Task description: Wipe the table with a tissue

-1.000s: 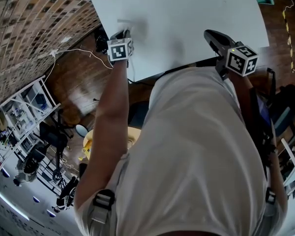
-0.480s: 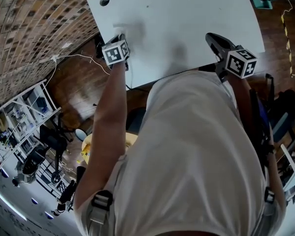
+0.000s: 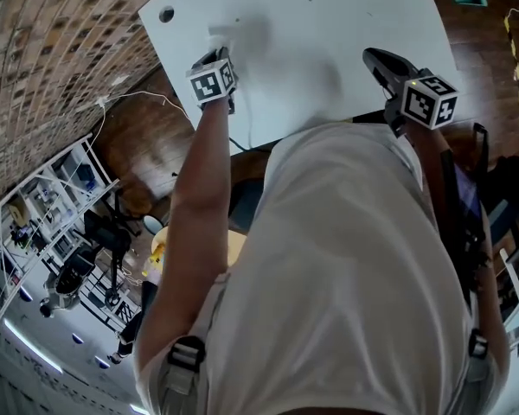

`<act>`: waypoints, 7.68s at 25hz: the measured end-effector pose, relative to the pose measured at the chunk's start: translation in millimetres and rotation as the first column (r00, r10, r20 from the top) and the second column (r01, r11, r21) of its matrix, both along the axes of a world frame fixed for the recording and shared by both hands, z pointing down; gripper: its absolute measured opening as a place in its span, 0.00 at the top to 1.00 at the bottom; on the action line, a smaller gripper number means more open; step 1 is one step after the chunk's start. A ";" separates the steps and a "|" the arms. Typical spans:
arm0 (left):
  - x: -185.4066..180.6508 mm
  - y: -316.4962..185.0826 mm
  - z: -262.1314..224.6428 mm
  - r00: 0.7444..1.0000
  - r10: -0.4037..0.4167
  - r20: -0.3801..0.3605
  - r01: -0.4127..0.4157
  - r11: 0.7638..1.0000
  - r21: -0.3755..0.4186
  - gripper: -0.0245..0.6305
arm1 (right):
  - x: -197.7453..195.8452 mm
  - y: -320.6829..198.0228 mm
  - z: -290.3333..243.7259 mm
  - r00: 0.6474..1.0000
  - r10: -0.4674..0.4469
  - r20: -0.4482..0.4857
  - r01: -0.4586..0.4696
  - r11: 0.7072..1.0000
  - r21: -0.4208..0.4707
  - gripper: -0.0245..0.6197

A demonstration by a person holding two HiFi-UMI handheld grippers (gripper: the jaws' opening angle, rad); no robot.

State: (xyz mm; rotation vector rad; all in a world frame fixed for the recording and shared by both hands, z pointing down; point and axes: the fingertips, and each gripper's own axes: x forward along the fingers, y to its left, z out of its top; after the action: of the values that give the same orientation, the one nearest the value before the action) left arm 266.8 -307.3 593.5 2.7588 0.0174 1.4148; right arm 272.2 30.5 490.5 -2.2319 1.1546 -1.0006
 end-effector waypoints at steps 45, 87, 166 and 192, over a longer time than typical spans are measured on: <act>66.8 150.1 31.8 0.823 0.567 0.037 -0.568 0.823 0.019 0.94 | 30.3 78.8 16.8 0.992 0.125 0.024 -0.124 0.992 -0.022 0.94; 39.6 178.3 34.9 0.946 0.324 0.000 -0.324 0.945 0.036 0.93 | 51.9 92.6 20.2 0.998 0.061 0.033 -0.062 0.998 0.014 0.93; 139.8 217.5 19.6 0.958 0.279 -0.062 -0.270 0.954 0.129 0.93 | 79.4 211.9 29.8 0.981 0.190 0.042 -0.189 0.982 -0.018 0.94; 87.9 396.2 23.7 0.705 0.708 -0.022 -0.708 0.706 0.031 0.93 | 42.1 247.4 28.5 0.957 0.286 0.051 -0.287 0.958 0.015 0.94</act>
State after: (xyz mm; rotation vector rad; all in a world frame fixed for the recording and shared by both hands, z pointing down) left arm 354.7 88.9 617.2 2.9121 1.2043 1.4602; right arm 314.3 277.9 519.0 -2.2619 0.7869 -0.9104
